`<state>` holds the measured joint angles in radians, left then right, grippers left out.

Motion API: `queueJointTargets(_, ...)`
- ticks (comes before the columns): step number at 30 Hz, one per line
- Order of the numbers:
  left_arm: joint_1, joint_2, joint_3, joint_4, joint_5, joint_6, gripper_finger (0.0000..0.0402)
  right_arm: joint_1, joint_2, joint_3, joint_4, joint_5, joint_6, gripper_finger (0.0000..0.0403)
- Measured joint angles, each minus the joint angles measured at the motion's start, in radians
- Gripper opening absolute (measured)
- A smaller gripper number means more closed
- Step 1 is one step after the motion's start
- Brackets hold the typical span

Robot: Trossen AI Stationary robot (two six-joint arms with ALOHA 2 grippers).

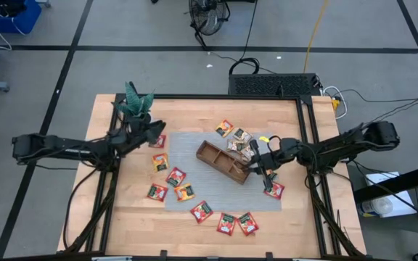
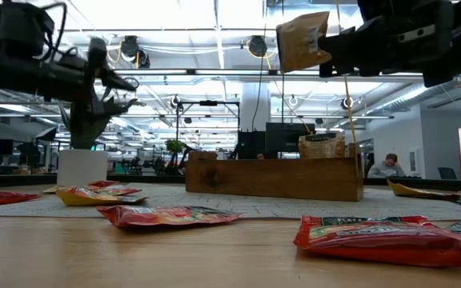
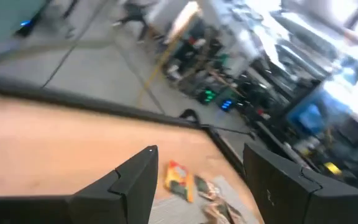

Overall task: Pick & Place Tea
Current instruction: Put the brown tea into the right part of the wooden organizer

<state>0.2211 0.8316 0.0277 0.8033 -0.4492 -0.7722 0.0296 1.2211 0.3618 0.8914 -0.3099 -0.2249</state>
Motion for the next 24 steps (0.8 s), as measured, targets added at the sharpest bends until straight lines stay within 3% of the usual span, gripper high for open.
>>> queueJointTargets(10,0.013,0.172,0.000,0.109,0.048,-0.170,0.0234,0.000,0.007,0.001,0.022,-0.169,-0.008,0.0000)
queueJointTargets(13,-0.001,0.213,0.037,0.215,0.188,0.007,0.0234,0.000,0.007,0.001,0.024,-0.218,-0.014,0.0000)
queueJointTargets(17,-0.077,0.284,0.191,0.266,0.385,0.288,0.0234,0.000,0.007,0.001,0.058,-0.317,-0.015,0.0000)
queueJointTargets(24,-0.188,0.580,0.592,-0.082,0.503,0.637,0.0234,-0.004,0.007,0.001,0.070,-0.348,-0.004,0.0000)
